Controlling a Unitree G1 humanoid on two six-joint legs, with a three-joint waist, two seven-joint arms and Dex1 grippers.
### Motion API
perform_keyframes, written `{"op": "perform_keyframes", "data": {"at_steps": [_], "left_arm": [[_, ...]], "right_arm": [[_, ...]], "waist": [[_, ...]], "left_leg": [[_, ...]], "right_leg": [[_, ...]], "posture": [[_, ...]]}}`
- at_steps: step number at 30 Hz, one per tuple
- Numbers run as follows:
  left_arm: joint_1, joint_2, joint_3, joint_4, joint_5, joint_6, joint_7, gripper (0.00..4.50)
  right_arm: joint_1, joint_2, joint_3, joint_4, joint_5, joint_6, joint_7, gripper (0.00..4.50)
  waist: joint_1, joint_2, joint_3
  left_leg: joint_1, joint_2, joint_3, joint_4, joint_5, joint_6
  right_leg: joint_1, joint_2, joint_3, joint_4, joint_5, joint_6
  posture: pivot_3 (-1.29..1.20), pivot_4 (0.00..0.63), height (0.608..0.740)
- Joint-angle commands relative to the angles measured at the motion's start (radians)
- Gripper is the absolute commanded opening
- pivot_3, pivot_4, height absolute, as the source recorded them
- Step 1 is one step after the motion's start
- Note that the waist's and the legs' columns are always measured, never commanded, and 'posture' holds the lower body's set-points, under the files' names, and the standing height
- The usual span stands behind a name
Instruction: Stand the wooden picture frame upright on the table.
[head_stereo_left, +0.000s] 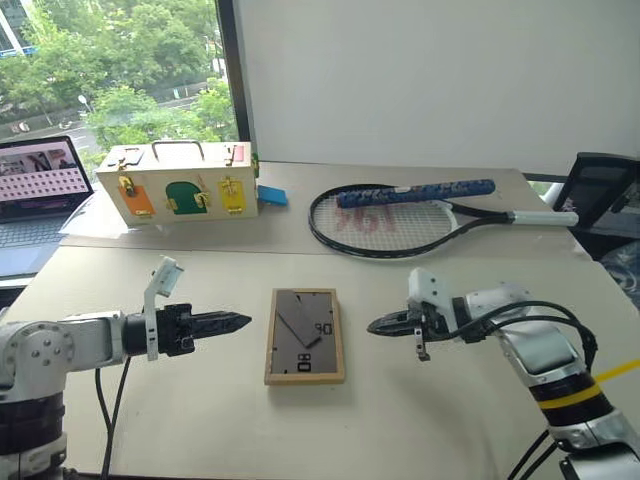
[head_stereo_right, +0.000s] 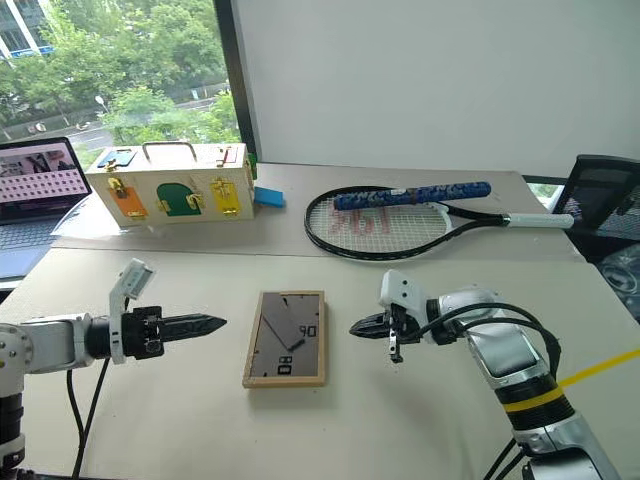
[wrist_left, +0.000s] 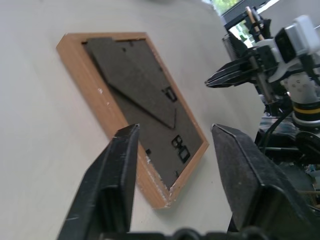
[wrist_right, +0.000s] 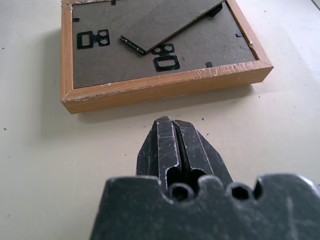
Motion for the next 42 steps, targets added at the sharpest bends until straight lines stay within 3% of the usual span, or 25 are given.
{"op": "perform_keyframes", "data": {"at_steps": [1,2,8,13,19,28,31,37,39,42], "left_arm": [[-0.021,0.042,-0.11,0.03,-0.098,0.044,0.019,4.24],[-0.017,0.043,-0.136,0.041,-0.099,0.044,0.033,4.43],[-0.032,-0.031,-0.22,0.074,-0.217,0.044,0.173,4.43],[-0.059,-0.125,-0.212,0.113,-0.29,0.044,0.294,4.43],[-0.061,-0.313,-0.188,0.155,-0.327,0.044,0.449,4.43],[-0.033,-0.394,-0.099,0.158,-0.365,0.032,0.556,4.43],[-0.031,-0.391,-0.077,0.167,-0.353,0.02,0.573,3.74],[-0.033,-0.384,-0.05,0.147,-0.422,0.007,0.556,1.65],[-0.036,-0.381,-0.046,0.159,-0.444,-0.006,0.552,1.19],[-0.043,-0.375,-0.043,0.164,-0.453,-0.02,0.54,1.18]], "right_arm": [[-0.015,0.019,0.021,0.023,-0.029,-0.065,-0.017,0.0],[-0.015,0.019,0.03,0.036,-0.041,-0.083,-0.019,0.0],[-0.019,0.039,0.046,0.073,-0.05,-0.124,-0.022,0.0],[-0.006,0.07,0.063,0.083,-0.061,-0.141,-0.029,0.0],[-0.018,0.109,0.08,0.094,-0.069,-0.142,-0.046,0.0],[-0.006,0.109,0.078,0.087,-0.07,-0.136,-0.044,0.0],[-0.004,0.107,0.078,0.086,-0.07,-0.133,-0.043,0.0],[-0.02,0.096,0.049,0.088,-0.052,-0.116,-0.041,0.0],[-0.033,0.089,0.007,0.084,-0.018,-0.077,-0.049,0.0],[-0.054,0.045,-0.085,0.085,0.05,0.005,-0.051,0.0]], "waist": [[-0.004,0.0,0.0],[-0.007,0.0,0.0],[0.0,0.0,0.0],[0.009,0.001,0.0],[0.028,0.002,-0.002],[0.036,0.002,-0.002],[0.035,0.002,-0.002],[0.023,0.002,-0.002],[0.021,0.002,-0.002],[0.021,0.002,-0.002]], "left_leg": [[0.0,0.0,0.0,0.0,0.0,0.0],[0.0,0.0,0.0,0.0,0.0,0.0],[0.0,-0.001,0.0,0.0,0.0,0.0],[0.0,-0.001,0.0,0.001,0.0,0.0],[0.001,-0.002,0.0,0.002,0.0,0.0],[0.001,-0.002,-0.001,0.003,0.001,-0.001],[0.001,-0.002,-0.001,0.003,0.001,-0.001],[0.001,-0.002,-0.001,0.002,0.001,-0.001],[0.001,-0.002,-0.001,0.002,0.001,-0.001],[0.0,-0.002,-0.001,0.002,0.001,-0.001]], "right_leg": [[0.0,0.0,0.0,0.0,0.0,0.0],[0.0,0.0,0.0,0.0,0.0,0.0],[0.001,0.0,0.0,0.0,0.0,0.0],[0.001,0.0,0.0,0.0,0.0,0.0],[0.003,-0.001,0.0,0.0,0.001,0.001],[0.003,-0.001,0.0,0.0,0.001,0.002],[0.003,-0.001,0.0,0.0,0.001,0.002],[0.002,-0.001,0.0,0.0,0.001,0.001],[0.002,-0.001,0.0,0.0,0.001,0.001],[0.002,-0.001,0.0,0.0,0.001,0.001]], "posture": [[0.0,0.15,0.739],[0.0,0.15,0.739],[0.0,0.15,0.739],[0.0,0.15,0.739],[0.0,0.15,0.739],[0.0,0.15,0.739],[0.0,0.15,0.739],[0.0,0.15,0.739],[0.0,0.15,0.739],[0.0,0.15,0.739]]}}
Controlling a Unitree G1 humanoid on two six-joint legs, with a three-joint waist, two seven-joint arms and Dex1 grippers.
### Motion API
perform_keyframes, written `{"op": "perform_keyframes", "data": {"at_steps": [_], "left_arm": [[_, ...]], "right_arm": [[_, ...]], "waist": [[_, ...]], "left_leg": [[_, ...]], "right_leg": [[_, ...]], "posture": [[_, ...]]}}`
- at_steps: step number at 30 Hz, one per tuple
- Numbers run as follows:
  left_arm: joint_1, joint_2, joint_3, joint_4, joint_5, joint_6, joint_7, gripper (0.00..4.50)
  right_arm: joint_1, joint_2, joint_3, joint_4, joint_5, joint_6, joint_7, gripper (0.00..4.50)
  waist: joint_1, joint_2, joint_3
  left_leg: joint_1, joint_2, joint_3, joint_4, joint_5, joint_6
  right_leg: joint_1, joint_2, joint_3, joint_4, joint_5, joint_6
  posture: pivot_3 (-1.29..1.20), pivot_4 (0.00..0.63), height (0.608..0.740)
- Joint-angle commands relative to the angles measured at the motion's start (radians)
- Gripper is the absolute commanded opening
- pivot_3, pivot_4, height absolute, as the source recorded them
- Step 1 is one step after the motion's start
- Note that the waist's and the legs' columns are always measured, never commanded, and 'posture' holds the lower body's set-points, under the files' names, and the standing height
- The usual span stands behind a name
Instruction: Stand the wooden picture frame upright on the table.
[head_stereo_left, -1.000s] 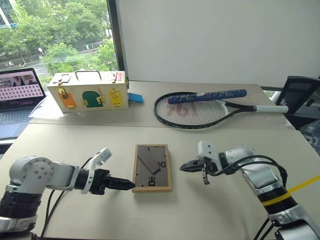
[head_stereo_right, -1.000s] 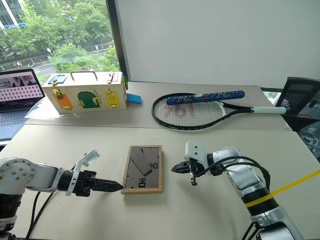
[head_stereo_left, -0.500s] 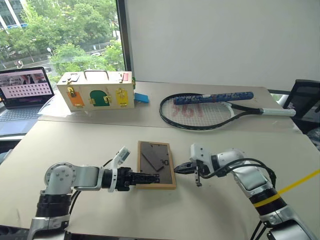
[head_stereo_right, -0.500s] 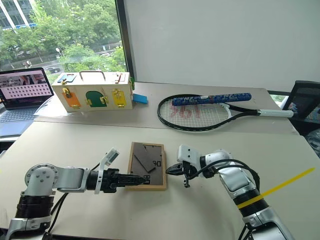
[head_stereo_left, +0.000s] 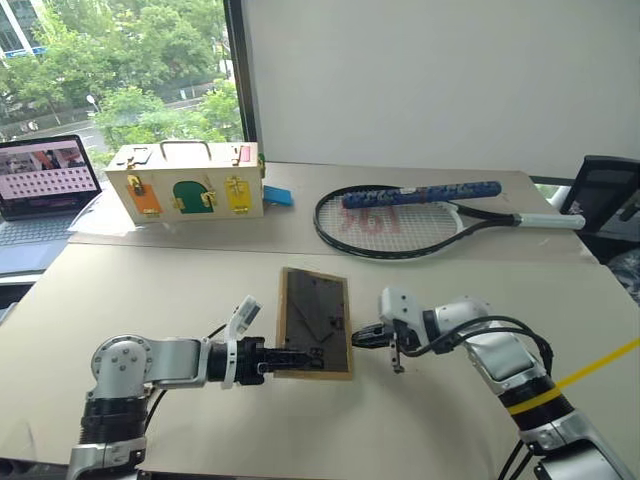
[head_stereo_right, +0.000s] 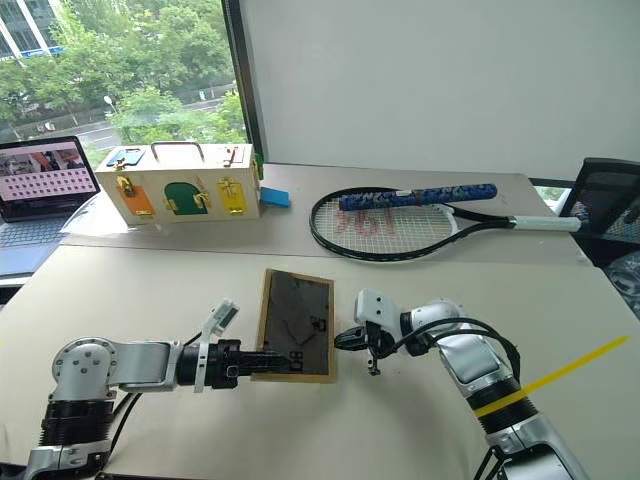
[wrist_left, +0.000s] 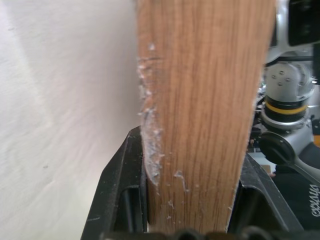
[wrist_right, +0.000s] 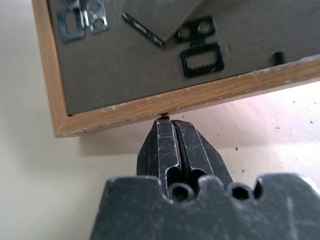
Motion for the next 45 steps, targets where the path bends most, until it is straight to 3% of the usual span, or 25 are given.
{"op": "perform_keyframes", "data": {"at_steps": [1,9,16,23,28,38,45], "left_arm": [[-0.018,0.016,0.022,0.003,-0.041,-0.038,-0.017,1.18],[-0.062,0.084,-0.005,0.019,-0.098,-0.019,-0.097,1.18],[-0.101,0.112,-0.064,0.007,-0.161,-0.013,-0.175,1.18],[-0.122,0.113,-0.126,0.003,-0.151,-0.038,-0.208,1.18],[-0.145,0.102,-0.151,0.017,-0.133,-0.051,-0.221,1.18],[-0.135,0.126,-0.153,0.041,-0.089,-0.051,-0.269,1.18],[-0.203,0.152,-0.151,0.117,0.008,-0.052,-0.352,1.18]], "right_arm": [[-0.047,-0.068,-0.149,-0.036,0.113,0.12,0.003,0.0],[-0.068,-0.097,-0.261,-0.201,0.365,0.45,-0.021,0.0],[-0.13,-0.035,-0.218,-0.26,0.398,0.534,-0.131,1.99],[-0.167,-0.028,-0.116,-0.232,0.4,0.566,-0.088,4.48],[-0.154,-0.027,-0.092,-0.259,0.425,0.536,-0.034,4.48],[-0.117,-0.052,-0.227,-0.368,0.523,0.463,-0.01,4.48],[-0.048,-0.074,-0.251,-0.432,0.56,0.434,0.008,4.48]], "waist": [[0.0,0.0,0.0],[-0.008,0.0,0.0],[-0.01,-0.001,0.001],[-0.007,-0.001,0.001],[-0.001,-0.001,0.001],[0.0,-0.001,0.001],[0.0,-0.001,0.001]], "left_leg": [[0.0,0.0,0.0,0.0,0.0,0.0],[-0.001,0.0,0.0,-0.002,0.0,0.0],[-0.002,0.0,0.0,-0.002,0.0,0.0],[-0.006,0.0,0.0,-0.002,0.0,0.0],[-0.011,0.0,0.0,-0.002,0.0,0.0],[-0.012,0.0,0.0,-0.002,0.0,0.0],[-0.012,0.0,0.0,-0.001,0.0,0.0]], "right_leg": [[0.0,0.0,0.0,0.0,0.0,0.0],[-0.001,0.0,0.0,-0.001,0.0,-0.001],[-0.002,0.0,0.0,-0.001,0.0,0.0],[-0.006,0.0,0.0,-0.001,0.0,0.0],[-0.011,0.0,0.0,0.0,0.0,0.0],[-0.013,0.0,0.0,0.0,0.0,-0.001],[-0.013,0.0,0.0,0.0,0.0,0.0]], "posture": [[0.0,0.15,0.739],[0.0,0.15,0.739],[0.0,0.15,0.739],[0.0,0.15,0.739],[0.0,0.15,0.739],[0.0,0.15,0.739],[0.0,0.15,0.739]]}}
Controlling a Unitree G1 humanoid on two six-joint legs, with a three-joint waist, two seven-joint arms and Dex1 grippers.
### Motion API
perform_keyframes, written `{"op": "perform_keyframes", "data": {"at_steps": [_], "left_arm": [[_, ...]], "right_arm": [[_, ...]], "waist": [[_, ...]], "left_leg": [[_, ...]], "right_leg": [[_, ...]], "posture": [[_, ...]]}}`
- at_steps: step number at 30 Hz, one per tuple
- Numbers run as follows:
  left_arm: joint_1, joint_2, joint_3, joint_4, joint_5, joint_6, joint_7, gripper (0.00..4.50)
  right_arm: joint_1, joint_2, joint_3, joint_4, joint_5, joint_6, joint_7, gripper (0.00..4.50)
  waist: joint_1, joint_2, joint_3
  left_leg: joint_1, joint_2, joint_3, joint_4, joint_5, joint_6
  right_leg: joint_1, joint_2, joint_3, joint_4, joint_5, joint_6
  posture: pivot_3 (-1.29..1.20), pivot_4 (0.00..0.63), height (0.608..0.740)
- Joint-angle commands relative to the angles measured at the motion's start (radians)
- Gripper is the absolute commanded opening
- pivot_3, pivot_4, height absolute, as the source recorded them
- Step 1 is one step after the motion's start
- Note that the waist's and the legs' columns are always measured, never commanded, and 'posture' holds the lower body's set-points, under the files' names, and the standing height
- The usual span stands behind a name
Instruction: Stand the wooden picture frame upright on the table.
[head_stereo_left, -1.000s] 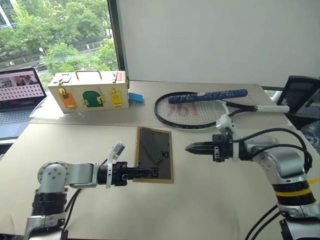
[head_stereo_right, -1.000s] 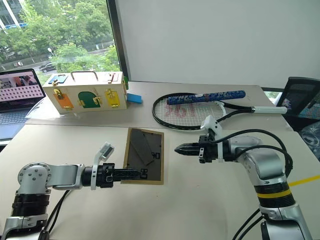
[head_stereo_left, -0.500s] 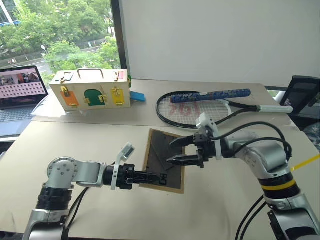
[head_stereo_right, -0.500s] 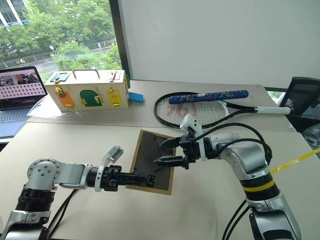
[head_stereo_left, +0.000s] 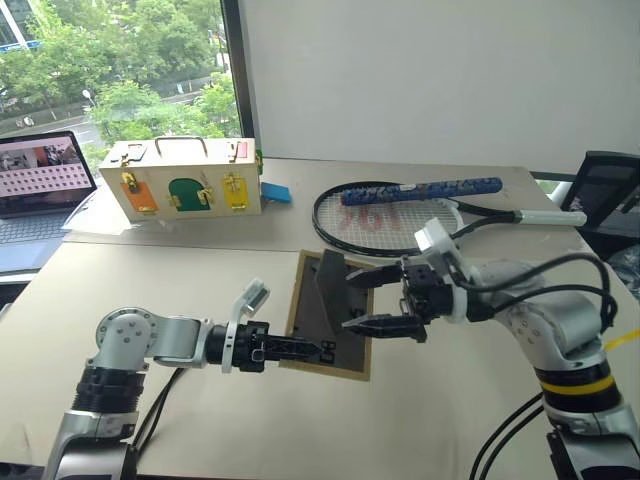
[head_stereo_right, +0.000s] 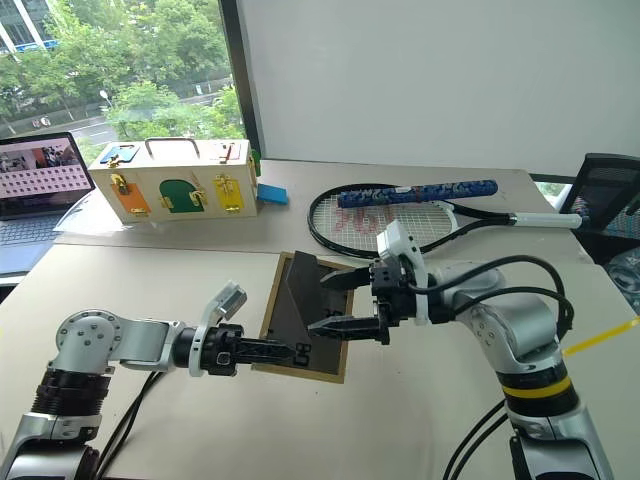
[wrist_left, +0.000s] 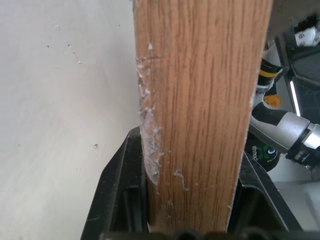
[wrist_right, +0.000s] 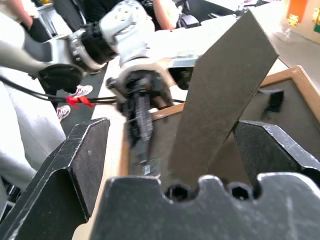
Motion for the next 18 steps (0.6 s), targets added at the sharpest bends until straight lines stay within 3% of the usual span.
{"op": "perform_keyframes", "data": {"at_steps": [1,4,10,14,18], "left_arm": [[-0.057,0.009,0.027,0.036,0.044,-0.019,-0.067,1.18],[-0.07,0.01,0.028,0.047,0.07,-0.011,-0.1,1.18],[-0.07,0.017,0.046,0.037,0.071,0.029,-0.138,1.18],[-0.072,0.021,0.066,0.052,0.049,0.058,-0.144,1.18],[-0.088,0.023,0.039,0.064,0.033,0.06,-0.155,1.18]], "right_arm": [[0.016,-0.013,-0.033,-0.053,0.038,-0.046,0.022,4.48],[0.047,-0.046,-0.035,-0.026,-0.027,-0.106,0.015,4.48],[0.09,-0.106,-0.06,0.159,-0.264,-0.406,-0.048,4.48],[0.118,-0.123,-0.11,0.379,-0.462,-0.762,-0.169,4.48],[0.097,-0.143,-0.023,0.544,-0.805,-1.292,-0.385,4.48]], "waist": [[0.0,0.0,0.0],[0.0,0.0,0.0],[-0.001,0.0,0.0],[0.0,0.0,0.0],[0.0,0.0,0.0]], "left_leg": [[0.0,0.0,0.0,0.0,0.0,0.0],[0.0,0.0,0.0,0.0,0.0,0.0],[0.0,0.0,0.0,0.0,0.0,0.0],[0.0,0.0,0.0,0.0,0.0,0.0],[0.0,0.0,0.0,0.0,0.0,0.0]], "right_leg": [[0.0,0.0,0.0,0.0,0.0,0.0],[0.0,0.0,0.0,0.0,0.0,0.0],[-0.001,0.0,0.0,0.0,0.0,0.0],[0.0,0.0,0.0,0.0,0.0,0.0],[-0.001,0.0,0.0,0.0,0.0,0.0]], "posture": [[0.0,0.15,0.739],[0.0,0.15,0.739],[0.0,0.15,0.739],[0.0,0.15,0.739],[0.0,0.15,0.739]]}}
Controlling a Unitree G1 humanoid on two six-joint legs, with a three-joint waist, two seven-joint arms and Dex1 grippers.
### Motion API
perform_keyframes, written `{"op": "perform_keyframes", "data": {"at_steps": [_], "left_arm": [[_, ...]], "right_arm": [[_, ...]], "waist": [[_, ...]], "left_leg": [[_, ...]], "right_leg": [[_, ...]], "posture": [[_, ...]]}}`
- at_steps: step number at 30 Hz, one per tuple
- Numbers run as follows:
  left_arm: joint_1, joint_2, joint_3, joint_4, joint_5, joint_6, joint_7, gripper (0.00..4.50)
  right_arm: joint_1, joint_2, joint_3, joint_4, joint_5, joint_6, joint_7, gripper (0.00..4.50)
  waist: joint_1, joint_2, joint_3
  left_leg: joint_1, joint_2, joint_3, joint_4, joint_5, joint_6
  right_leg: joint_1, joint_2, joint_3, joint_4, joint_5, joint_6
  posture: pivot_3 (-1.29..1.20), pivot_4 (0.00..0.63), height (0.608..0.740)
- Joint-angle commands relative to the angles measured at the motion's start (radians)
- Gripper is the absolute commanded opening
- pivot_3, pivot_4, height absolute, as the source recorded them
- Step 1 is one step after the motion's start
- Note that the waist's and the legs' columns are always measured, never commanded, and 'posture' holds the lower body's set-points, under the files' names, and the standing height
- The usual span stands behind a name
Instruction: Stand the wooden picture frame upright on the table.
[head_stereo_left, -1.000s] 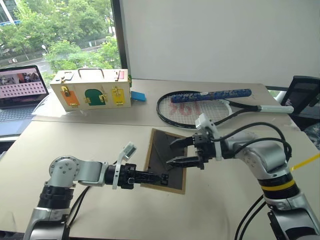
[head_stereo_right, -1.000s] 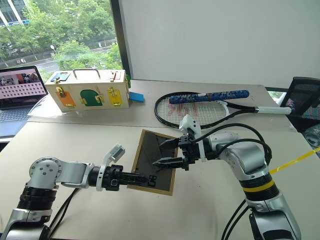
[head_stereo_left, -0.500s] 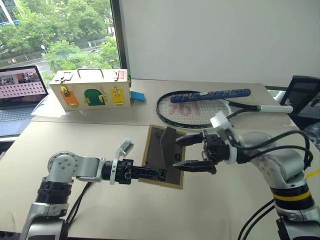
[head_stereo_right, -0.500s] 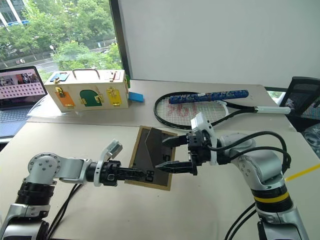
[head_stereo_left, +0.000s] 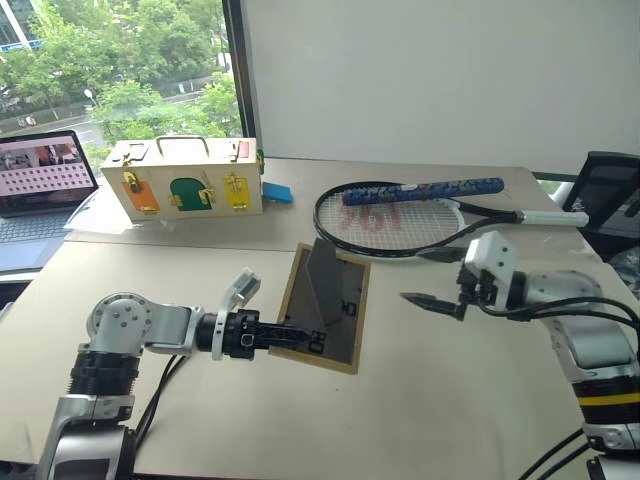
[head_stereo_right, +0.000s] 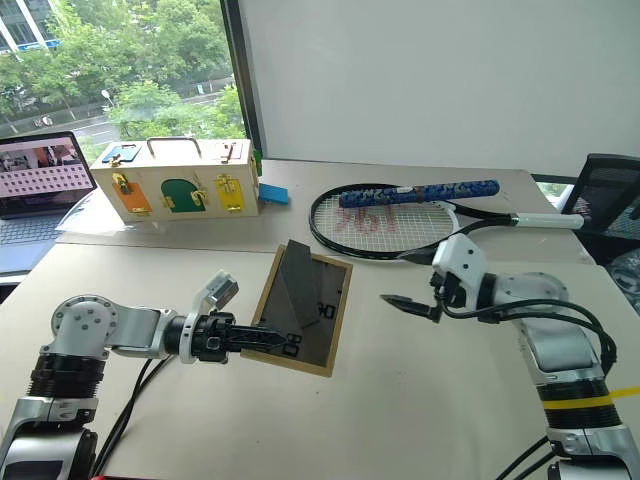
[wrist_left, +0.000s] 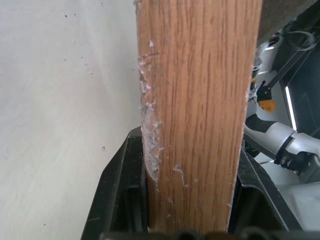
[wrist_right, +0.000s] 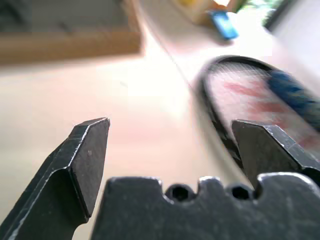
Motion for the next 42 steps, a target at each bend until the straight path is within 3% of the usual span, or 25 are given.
{"op": "perform_keyframes", "data": {"at_steps": [1,3,7,10,14,28,42], "left_arm": [[-0.044,0.002,-0.002,-0.001,-0.04,0.004,-0.037,1.18],[-0.059,0.003,-0.011,0.01,-0.036,0.004,-0.045,1.18],[-0.074,-0.001,-0.038,0.006,-0.012,0.004,-0.069,1.18],[-0.08,-0.014,-0.047,0.011,0.002,0.004,-0.074,1.18],[-0.083,-0.03,-0.054,0.014,0.018,0.004,-0.081,1.18],[-0.077,-0.049,-0.013,0.005,0.085,0.004,-0.121,1.18],[-0.104,-0.062,-0.006,0.01,0.083,0.004,-0.11,1.18]], "right_arm": [[-0.035,-0.024,0.06,0.094,-0.299,-0.471,-0.214,4.48],[-0.053,-0.024,0.089,0.131,-0.451,-0.633,-0.346,4.48],[-0.046,0.026,0.118,0.163,-0.623,-0.756,-0.558,4.48],[-0.059,0.062,0.132,0.119,-0.78,-0.794,-0.719,4.48],[-0.078,0.087,0.147,0.095,-0.867,-0.801,-0.843,4.48],[-0.081,0.075,0.133,0.031,-0.988,-0.759,-1.067,4.48],[-0.026,0.072,0.145,-0.067,-0.939,-0.717,-1.049,4.48]], "waist": [[-0.002,0.0,0.0],[-0.007,0.0,0.0],[-0.007,0.0,0.0],[-0.005,0.0,0.0],[-0.002,0.0,0.0],[-0.002,0.0,0.0],[-0.003,0.0,0.0]], "left_leg": [[0.0,0.0,0.0,0.0,0.0,0.0],[0.0,0.0,0.0,0.0,0.0,-0.001],[0.0,0.0,0.0,0.0,0.001,-0.001],[0.0,0.0,0.0,0.0,0.001,-0.002],[0.0,0.0,0.0,0.0,0.002,-0.003],[0.001,0.0,-0.001,0.001,0.002,-0.002],[0.004,0.0,-0.001,0.002,0.002,-0.002]], "right_leg": [[0.0,0.0,0.0,0.0,0.0,0.0],[0.0,0.0,0.0,0.0,0.0,0.0],[0.0,0.0,0.0,0.001,0.0,0.0],[0.0,0.0,0.0,0.001,0.0,0.0],[0.0,0.0,0.0,0.003,0.0,0.0],[0.002,0.0,0.0,0.003,0.0,0.0],[0.006,0.0,0.0,0.003,0.0,0.0]], "posture": [[0.0,0.15,0.739],[0.0,0.15,0.739],[0.0,0.15,0.739],[0.0,0.15,0.739],[0.0,0.15,0.739],[0.0,0.15,0.739],[0.0,0.15,0.739]]}}
